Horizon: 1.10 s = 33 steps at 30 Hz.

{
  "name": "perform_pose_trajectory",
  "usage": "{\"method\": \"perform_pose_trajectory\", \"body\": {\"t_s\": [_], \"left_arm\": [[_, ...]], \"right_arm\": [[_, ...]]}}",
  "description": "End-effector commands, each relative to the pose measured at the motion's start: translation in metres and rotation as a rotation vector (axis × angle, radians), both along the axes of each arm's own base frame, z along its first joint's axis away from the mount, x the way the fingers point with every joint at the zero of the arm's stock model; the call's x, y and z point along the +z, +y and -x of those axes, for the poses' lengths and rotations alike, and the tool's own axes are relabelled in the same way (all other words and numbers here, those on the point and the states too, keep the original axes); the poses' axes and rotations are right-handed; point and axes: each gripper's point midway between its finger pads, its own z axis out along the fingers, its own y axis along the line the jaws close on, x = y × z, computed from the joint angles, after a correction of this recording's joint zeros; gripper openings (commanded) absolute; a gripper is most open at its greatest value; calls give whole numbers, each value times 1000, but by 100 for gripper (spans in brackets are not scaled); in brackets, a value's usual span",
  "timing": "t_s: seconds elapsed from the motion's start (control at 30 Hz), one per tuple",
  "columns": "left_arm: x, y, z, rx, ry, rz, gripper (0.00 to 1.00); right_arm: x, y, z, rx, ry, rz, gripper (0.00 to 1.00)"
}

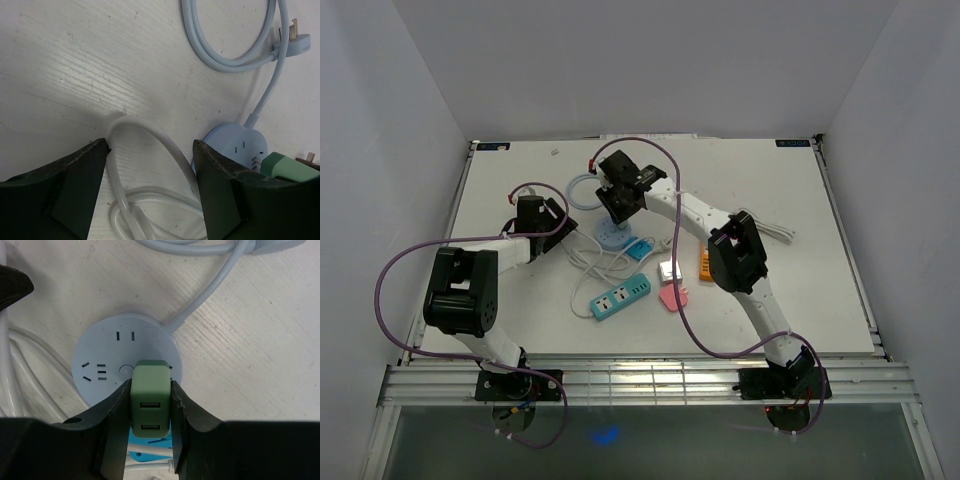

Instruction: Insert the plug

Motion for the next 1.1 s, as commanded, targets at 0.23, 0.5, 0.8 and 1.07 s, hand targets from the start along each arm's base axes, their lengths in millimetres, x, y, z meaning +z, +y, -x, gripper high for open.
{"method": "perform_pose_trajectory", "body": {"t_s": [0.23, 0.5, 0.8, 1.07], "left_arm": [[3, -12, -4, -64, -2, 7, 79], [9, -19, -4, -85, -22, 10, 79], [5, -27, -3, -105, -16, 12, 79], [14, -26, -5, -102, -21, -1, 84]], "right_arm": [[-64, -24, 25, 112, 157, 154, 8], [-88, -28, 32, 137, 218, 161, 8], [-97, -37, 33, 83, 220, 165, 8], [-75, -36, 23, 35, 157, 140, 8]]}}
